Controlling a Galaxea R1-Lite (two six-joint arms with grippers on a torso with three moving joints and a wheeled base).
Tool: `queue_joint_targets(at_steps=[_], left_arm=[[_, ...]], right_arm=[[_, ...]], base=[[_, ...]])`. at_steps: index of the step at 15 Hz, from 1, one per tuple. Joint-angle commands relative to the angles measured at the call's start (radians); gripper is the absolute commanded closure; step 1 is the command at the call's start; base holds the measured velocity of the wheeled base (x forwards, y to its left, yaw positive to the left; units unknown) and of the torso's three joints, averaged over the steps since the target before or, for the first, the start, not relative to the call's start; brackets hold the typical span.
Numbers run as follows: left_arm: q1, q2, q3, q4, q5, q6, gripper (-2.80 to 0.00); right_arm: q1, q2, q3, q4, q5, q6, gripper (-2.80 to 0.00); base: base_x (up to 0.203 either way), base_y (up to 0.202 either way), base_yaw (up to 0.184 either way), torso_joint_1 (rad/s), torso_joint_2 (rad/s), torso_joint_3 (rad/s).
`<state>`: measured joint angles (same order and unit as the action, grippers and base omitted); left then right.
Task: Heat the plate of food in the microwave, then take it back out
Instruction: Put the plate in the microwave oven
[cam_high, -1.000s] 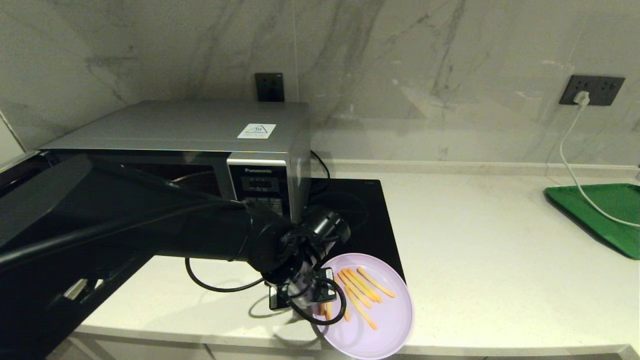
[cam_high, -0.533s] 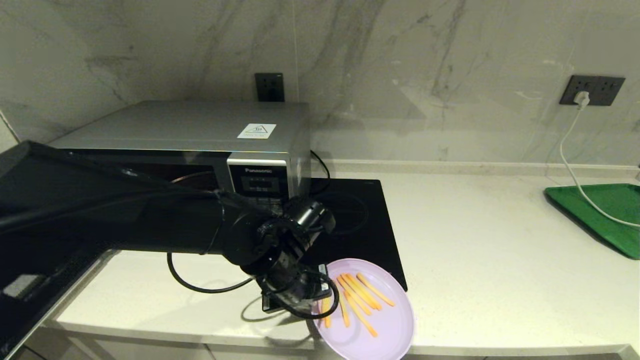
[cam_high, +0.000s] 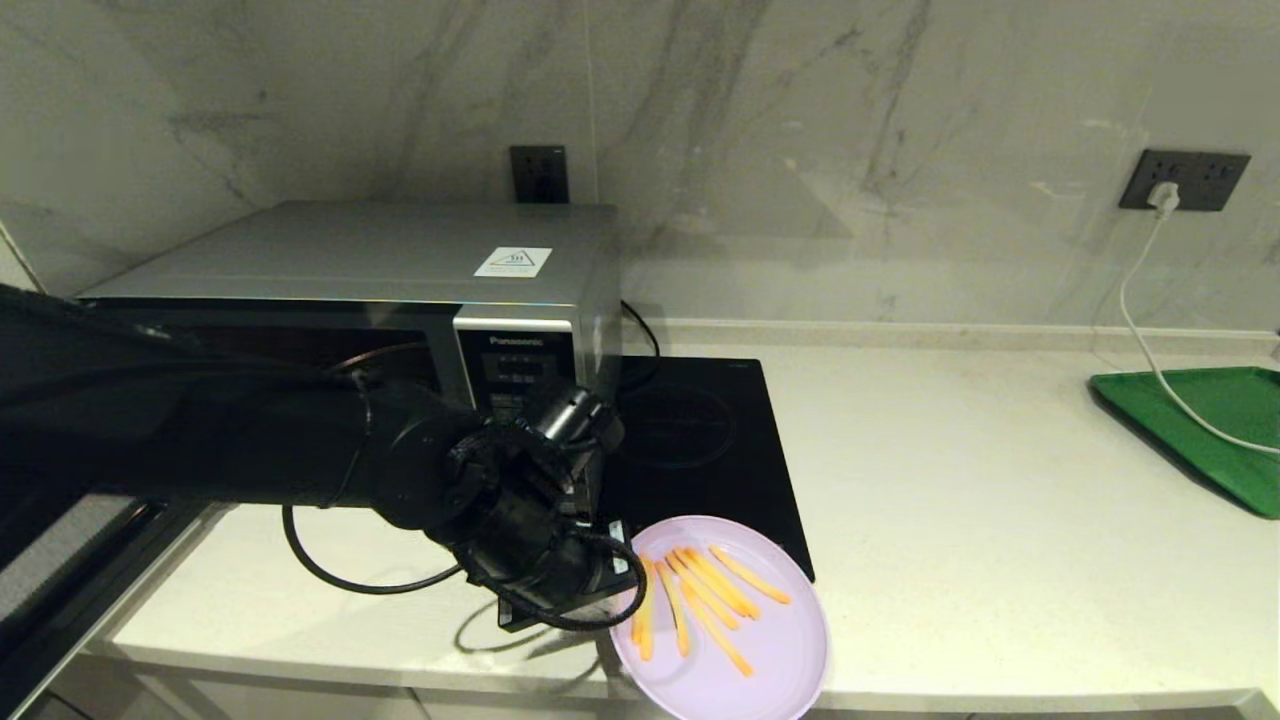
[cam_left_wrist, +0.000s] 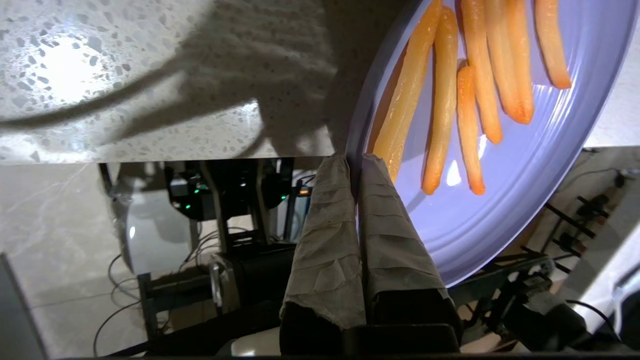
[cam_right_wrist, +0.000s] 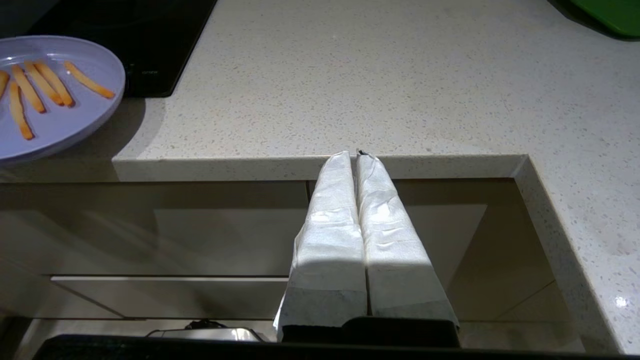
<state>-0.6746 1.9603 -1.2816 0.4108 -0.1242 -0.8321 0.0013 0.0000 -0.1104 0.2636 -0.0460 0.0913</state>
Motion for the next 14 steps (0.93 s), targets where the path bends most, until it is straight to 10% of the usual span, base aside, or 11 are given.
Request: queue_joint_targets(at_steps=[1, 14], left_arm=[[0.013, -0.052, 0.086, -0.079, -0.024, 0.003, 0.00], [0.201, -0.441, 0.493, -0.165, -0.088, 0.032, 0.00]], right_arm=[[0.000, 0.000, 0.000, 0.002, 0.000, 0.001, 0.00], [0.001, 0.000, 0.000, 0.002, 0.000, 0.001, 0.00]], base=[[0.000, 0.000, 0.000, 0.000, 0.00, 0.000], [0.000, 0.000, 0.000, 0.000, 0.00, 0.000]])
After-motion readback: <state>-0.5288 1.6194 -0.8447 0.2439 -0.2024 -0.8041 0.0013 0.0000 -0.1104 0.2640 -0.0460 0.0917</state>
